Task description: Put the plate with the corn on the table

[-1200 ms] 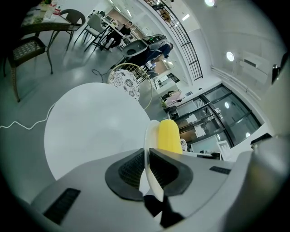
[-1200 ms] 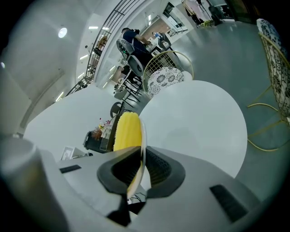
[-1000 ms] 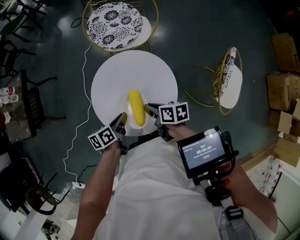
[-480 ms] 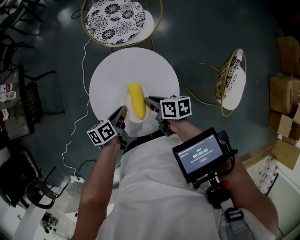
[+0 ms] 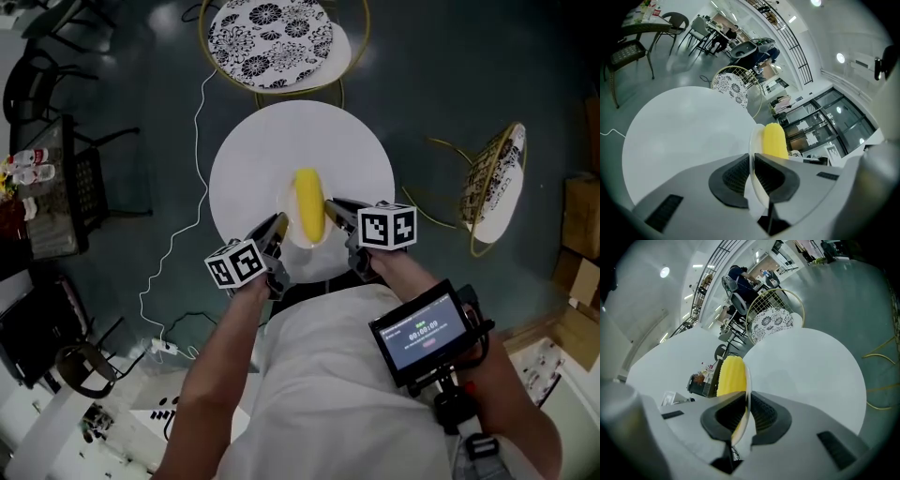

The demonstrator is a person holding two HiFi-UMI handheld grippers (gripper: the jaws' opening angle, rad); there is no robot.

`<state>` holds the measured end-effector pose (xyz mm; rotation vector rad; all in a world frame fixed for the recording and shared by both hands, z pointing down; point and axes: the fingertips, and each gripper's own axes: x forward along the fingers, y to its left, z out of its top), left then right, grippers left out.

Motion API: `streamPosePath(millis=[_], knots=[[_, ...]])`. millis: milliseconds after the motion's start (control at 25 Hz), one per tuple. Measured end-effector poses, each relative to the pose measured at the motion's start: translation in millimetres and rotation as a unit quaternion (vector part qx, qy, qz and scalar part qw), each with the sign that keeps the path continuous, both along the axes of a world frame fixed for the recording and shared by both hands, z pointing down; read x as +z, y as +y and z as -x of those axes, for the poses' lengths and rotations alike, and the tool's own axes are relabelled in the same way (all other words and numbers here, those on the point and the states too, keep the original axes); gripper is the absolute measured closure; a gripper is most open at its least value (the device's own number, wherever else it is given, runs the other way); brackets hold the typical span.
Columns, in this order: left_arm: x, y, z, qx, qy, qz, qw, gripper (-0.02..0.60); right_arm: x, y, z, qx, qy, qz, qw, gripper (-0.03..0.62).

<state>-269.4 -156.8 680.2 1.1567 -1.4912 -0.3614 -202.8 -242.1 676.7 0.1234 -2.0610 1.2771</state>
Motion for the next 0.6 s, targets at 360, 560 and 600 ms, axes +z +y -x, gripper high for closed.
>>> streamPosePath(millis=[360, 560, 600], knots=[[5.3, -7.1, 5.0, 0.002, 0.004, 0.002, 1.0, 0.549, 7.1, -7.6, 4.6, 0.003, 0.0, 0.001, 1.0, 0.553], [13.6, -10.3, 13.1, -0.001, 0.005, 0.002, 1.0, 0.549, 19.6, -13.4, 9.3, -0.002, 0.01, -0.011, 1.0, 0.553], [14.5, -12.2, 15.0, -0.002, 0.005, 0.002, 1.0, 0.549, 20.4, -15.5, 11.6, -0.002, 0.009, -0.012, 1.0, 0.553]])
